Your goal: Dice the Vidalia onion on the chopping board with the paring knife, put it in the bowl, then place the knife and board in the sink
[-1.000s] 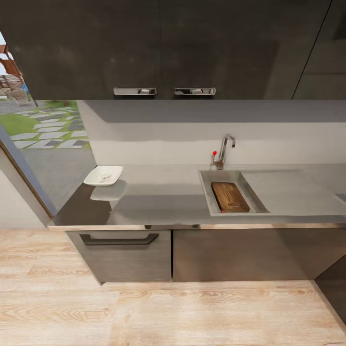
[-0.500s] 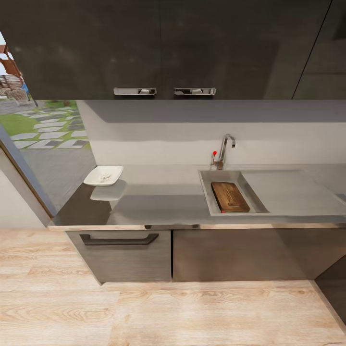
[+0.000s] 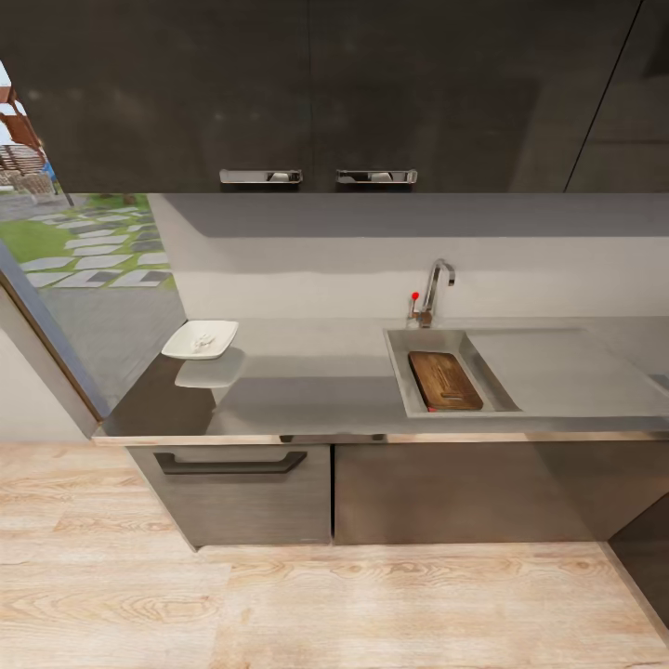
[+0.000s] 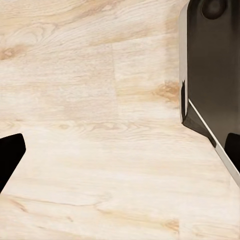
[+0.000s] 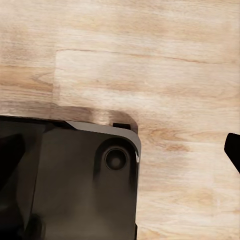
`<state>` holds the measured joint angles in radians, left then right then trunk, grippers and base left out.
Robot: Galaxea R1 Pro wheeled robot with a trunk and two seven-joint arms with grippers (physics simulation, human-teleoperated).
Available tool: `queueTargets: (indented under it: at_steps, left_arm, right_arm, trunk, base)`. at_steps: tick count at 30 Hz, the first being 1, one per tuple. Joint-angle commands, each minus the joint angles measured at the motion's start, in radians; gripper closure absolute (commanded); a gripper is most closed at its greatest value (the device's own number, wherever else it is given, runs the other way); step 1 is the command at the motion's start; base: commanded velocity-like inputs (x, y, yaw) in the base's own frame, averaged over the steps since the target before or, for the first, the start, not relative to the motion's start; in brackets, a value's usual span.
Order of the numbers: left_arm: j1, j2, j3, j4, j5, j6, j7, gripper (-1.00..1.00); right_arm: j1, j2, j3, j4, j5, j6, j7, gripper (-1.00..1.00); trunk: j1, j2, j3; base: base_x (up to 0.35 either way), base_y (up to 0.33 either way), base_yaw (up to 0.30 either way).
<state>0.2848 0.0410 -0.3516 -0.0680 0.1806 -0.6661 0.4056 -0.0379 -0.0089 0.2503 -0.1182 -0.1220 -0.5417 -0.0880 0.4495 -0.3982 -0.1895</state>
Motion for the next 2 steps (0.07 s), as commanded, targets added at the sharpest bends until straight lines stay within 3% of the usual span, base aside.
queueTargets:
  at_steps: [1,2]
  left_arm:
    - [0.001,0.000,-0.009,-0.003,0.008,-0.001,0.004,-1.00]
    - [0.001,0.000,-0.009,-0.003,0.008,0.000,0.004,-1.00]
  right_arm:
    - [0.000,0.000,0.009,0.000,-0.010,-0.003,-0.002,-1.00]
    - [0.000,0.000,0.009,0.000,-0.010,-0.003,-0.002,-1.00]
  trunk:
    - [0.001,-0.002,-0.002]
    - [0.001,-0.002,-0.002]
  base:
    - [0.000,0.000,0.000]
    - [0.000,0.000,0.000]
